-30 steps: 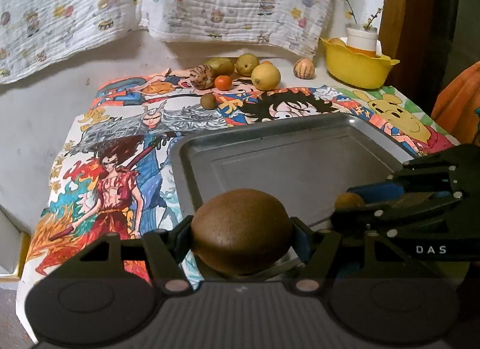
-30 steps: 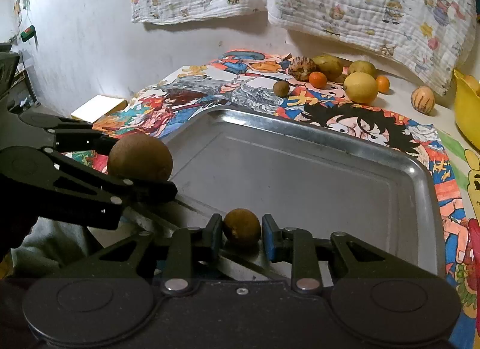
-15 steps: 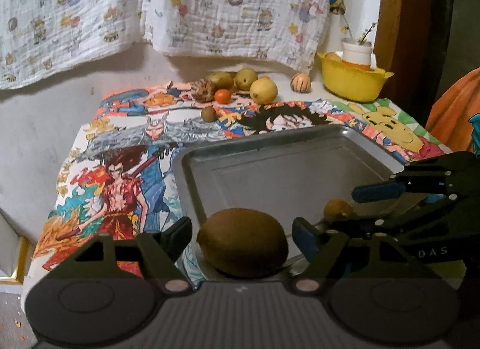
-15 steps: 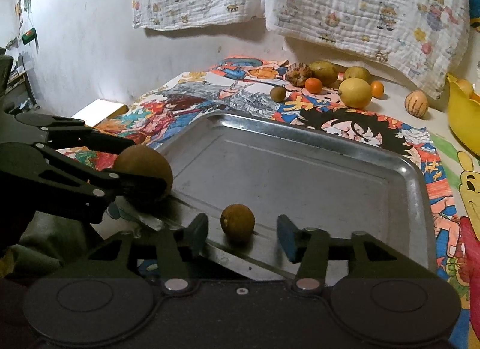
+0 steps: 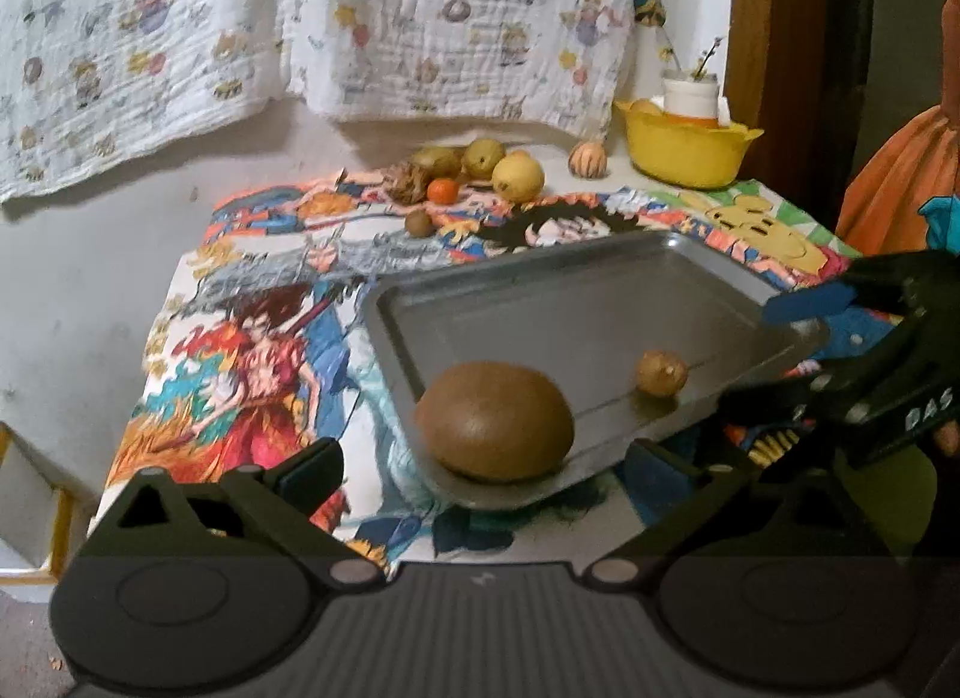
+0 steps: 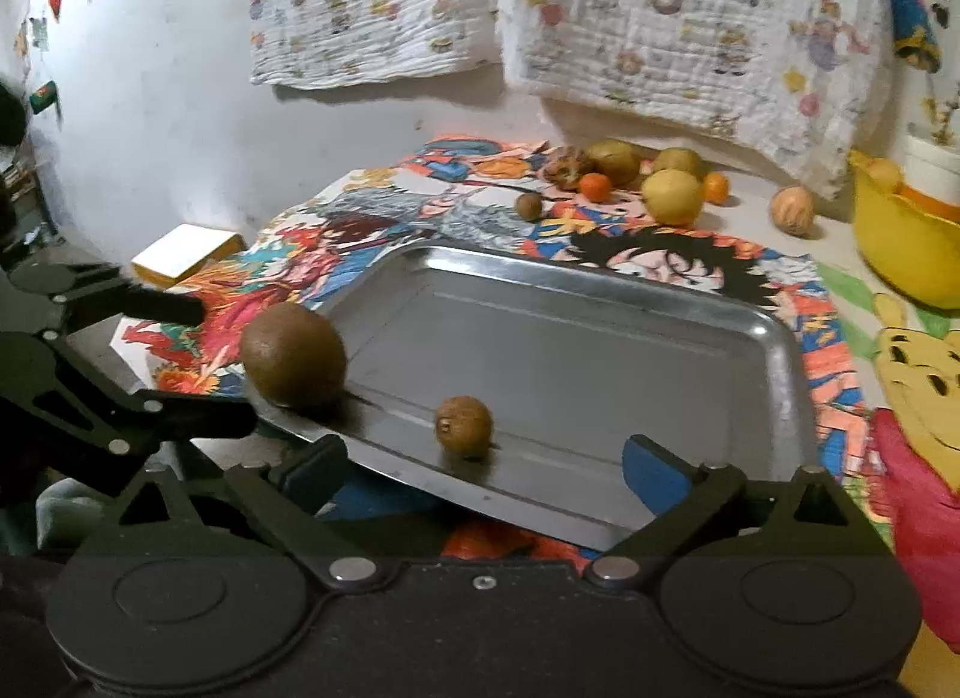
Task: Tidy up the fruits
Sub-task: 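Carry both fruits over the metal tray and open both tools to release, then move right tool toward the yellow lemon while left tool approaches another small brown fruit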
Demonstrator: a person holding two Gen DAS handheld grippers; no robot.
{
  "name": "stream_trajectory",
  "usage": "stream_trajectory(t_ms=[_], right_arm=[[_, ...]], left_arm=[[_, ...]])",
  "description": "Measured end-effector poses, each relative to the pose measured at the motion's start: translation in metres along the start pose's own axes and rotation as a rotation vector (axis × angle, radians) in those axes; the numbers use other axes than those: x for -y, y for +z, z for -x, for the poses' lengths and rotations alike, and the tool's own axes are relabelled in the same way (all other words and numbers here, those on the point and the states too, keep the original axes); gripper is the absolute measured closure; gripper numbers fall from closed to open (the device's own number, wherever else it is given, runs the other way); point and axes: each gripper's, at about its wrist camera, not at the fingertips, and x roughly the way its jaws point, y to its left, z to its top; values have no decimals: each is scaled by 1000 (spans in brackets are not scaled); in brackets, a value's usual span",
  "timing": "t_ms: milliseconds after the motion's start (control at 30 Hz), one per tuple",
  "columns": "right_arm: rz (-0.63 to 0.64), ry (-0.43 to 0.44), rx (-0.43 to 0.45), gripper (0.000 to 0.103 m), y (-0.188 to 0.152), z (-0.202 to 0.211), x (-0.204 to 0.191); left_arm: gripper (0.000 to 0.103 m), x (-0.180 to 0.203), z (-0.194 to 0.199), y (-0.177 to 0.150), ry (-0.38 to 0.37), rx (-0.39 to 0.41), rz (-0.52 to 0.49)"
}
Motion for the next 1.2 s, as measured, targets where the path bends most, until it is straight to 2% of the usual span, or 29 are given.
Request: stream_trajectory(t_ms=[400,700,1000,1200], right_arm=[[-24,-145,-61,1,-9,10,15],[-74,-207,-56,1,-8,15,36],[-54,-222,-44,1,11,5,46],[-47,-215,-38,1,27,-12,52]], left_arm=[[0,-9,-2,-3,15,-66,-10],[0,-17,-2,4,34,-107,-42],[0,-31,-4,21,77,-106,-28],[0,-49,-15,36,89,-87,67]])
